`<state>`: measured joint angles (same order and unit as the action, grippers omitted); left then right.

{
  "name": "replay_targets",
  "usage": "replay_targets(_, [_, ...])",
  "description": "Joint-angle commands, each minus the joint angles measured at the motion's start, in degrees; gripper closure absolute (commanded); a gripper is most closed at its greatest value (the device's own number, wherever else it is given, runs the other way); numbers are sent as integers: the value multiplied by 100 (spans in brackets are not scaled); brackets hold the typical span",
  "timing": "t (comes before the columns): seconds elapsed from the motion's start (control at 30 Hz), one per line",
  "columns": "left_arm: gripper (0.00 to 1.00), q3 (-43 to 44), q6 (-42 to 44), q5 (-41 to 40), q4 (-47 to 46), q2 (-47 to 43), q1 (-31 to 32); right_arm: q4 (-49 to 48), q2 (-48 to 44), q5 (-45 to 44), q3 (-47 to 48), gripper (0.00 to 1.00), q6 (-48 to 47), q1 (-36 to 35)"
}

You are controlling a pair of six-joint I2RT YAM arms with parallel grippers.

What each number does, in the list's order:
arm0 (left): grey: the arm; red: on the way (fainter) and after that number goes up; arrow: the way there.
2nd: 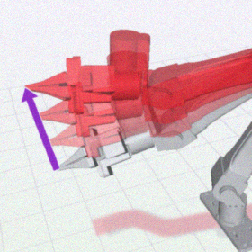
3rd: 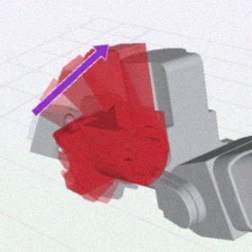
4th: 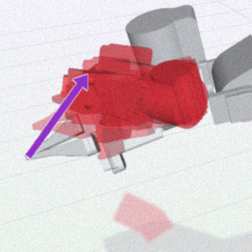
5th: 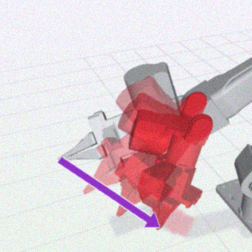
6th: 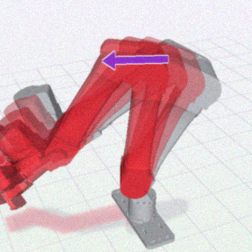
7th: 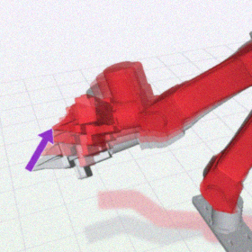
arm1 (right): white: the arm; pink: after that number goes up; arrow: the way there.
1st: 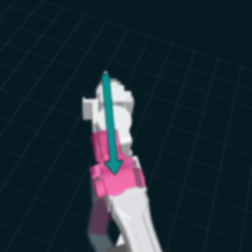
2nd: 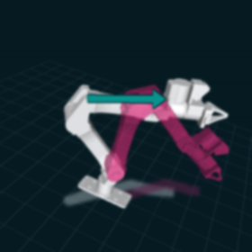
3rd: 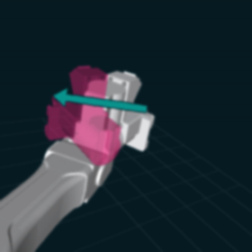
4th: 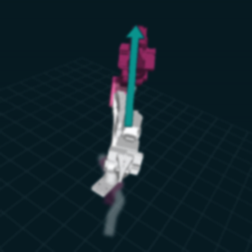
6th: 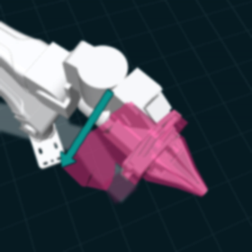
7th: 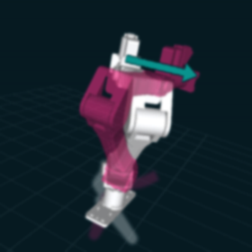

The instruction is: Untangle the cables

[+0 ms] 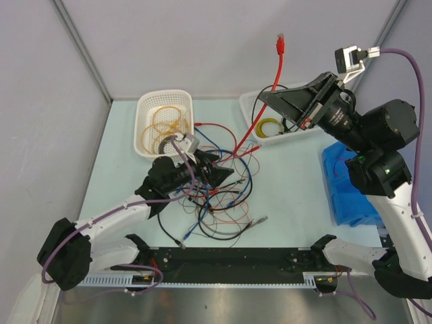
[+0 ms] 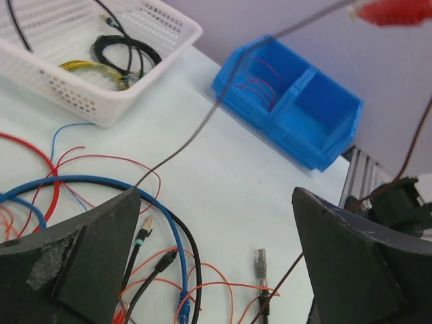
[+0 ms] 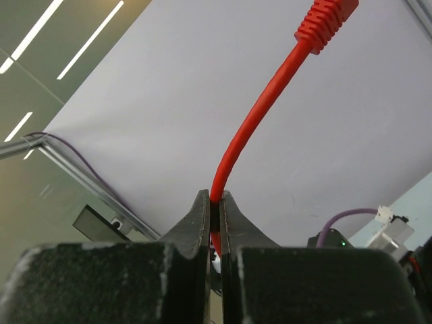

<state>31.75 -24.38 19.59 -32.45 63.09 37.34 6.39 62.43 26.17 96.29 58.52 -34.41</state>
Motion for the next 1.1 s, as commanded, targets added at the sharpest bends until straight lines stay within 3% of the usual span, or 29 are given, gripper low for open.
replay_targets(0.0, [1, 209, 1014, -236, -578, 265, 282, -560, 49, 213, -93, 100, 317, -83])
replay_targets(0.27, [0, 472, 1137, -623, -1474, 1090, 291, -472, 164, 116, -67, 100, 265, -417])
replay_targets(0.53, [2, 1219, 1488, -1036, -1361, 1855, 291, -306, 111, 90, -75, 100, 256, -514])
replay_targets(0.6, [11, 1491, 1559, -1098, -1082, 2031, 291, -218, 67, 72, -102, 100, 195, -522])
replay_targets(0.63, [27, 1588, 1568, -1107, -932, 2084, 291, -157, 15, 63, -102, 100, 169, -522])
replay_targets(0.7, [49, 1729, 1559, -1107, -668, 2120, 291, -77, -38, 37, -93, 100, 64, -488])
replay_targets(0.73, [70, 1721, 1533, -1133, -606, 2085, 291, 10, -91, 37, -84, 100, 37, -461])
replay_targets(0.83, [100, 1633, 1323, -1186, -202, 1936, 291, 151, -170, 46, -49, 100, -77, -286])
replay_targets(1.07, [100, 1264, -247, -1503, 1599, 1636, 134, 714, -355, -297, 258, 100, -718, 284])
